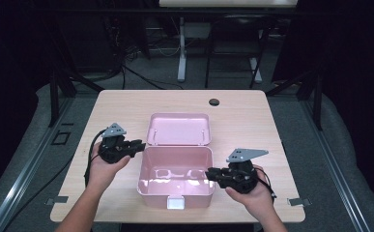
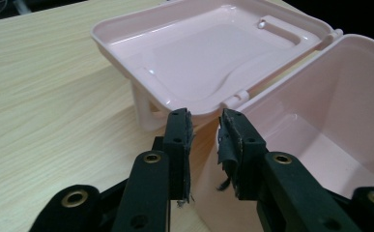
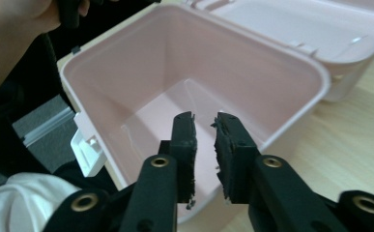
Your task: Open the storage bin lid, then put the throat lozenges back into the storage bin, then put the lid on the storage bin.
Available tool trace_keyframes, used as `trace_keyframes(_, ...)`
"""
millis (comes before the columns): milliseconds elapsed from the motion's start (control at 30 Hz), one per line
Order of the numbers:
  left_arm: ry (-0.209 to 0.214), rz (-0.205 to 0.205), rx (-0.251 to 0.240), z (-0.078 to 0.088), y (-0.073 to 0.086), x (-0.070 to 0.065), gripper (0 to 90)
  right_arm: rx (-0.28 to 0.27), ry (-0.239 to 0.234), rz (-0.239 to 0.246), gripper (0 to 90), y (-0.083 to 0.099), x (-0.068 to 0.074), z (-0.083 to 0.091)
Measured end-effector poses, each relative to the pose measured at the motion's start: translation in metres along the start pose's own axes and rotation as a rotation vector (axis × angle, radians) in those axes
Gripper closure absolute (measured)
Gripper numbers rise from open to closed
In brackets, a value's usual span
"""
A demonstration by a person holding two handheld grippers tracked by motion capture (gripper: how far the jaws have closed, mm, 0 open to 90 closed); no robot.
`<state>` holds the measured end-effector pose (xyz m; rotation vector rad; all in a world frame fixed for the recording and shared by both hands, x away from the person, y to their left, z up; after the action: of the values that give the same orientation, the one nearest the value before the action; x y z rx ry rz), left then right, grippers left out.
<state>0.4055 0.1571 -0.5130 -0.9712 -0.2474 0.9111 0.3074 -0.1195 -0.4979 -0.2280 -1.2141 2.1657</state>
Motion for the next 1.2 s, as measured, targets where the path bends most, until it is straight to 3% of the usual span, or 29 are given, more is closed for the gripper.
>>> trace_keyframes(133, -0.008, 0.022, -0.020, 0.007, -0.002, 0.007, 69.7, -0.036, 0.035, -0.026, 74.5, -0.003, -0.011, 0.012)
trace_keyframes(367, 0.005, 0.048, -0.010, 0.021, 0.002, 0.016, 64.9, -0.068, 0.116, -0.065, 71.8, -0.009, -0.038, 0.027)
trace_keyframes(500, -0.024, 0.070, -0.019, 0.026, 0.006, 0.029, 61.7, -0.068, 0.167, -0.096, 68.9, -0.009, -0.057, 0.027)
trace_keyframes(667, -0.034, 0.107, -0.027, 0.032, 0.009, 0.036, 58.9, -0.032, 0.248, -0.116, 62.8, 0.001, -0.074, 0.023)
trace_keyframes(767, -0.038, 0.111, -0.027, 0.036, 0.008, 0.039, 57.4, -0.030, 0.251, -0.124, 59.5, 0.000, -0.081, 0.022)
trace_keyframes(967, -0.045, 0.109, 0.007, 0.040, 0.007, 0.045, 54.5, 0.029, 0.359, -0.127, 54.3, 0.010, -0.105, 0.013)
trace_keyframes(1067, -0.043, 0.121, -0.001, 0.041, 0.005, 0.046, 53.4, 0.056, 0.371, -0.146, 51.1, 0.017, -0.114, 0.007)
trace_keyframes(1167, -0.030, 0.092, 0.018, 0.038, 0.007, 0.044, 53.1, 0.099, 0.388, -0.119, 49.7, 0.017, -0.124, 0.004)
trace_keyframes(1200, -0.027, 0.084, 0.025, 0.037, 0.008, 0.043, 53.3, 0.113, 0.393, -0.135, 49.7, 0.017, -0.127, 0.003)
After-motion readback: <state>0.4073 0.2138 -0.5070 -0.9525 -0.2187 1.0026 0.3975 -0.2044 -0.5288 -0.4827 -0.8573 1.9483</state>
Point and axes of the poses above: each handheld gripper's, and its own axes: z roughly backward along the jaws, y roughly out of its underside, x roughly to its left, the point moved 8 cm from there along -z, roughly forward along the jaws, and after that the axes turned 5 degrees about z, right-handed, at the moved point
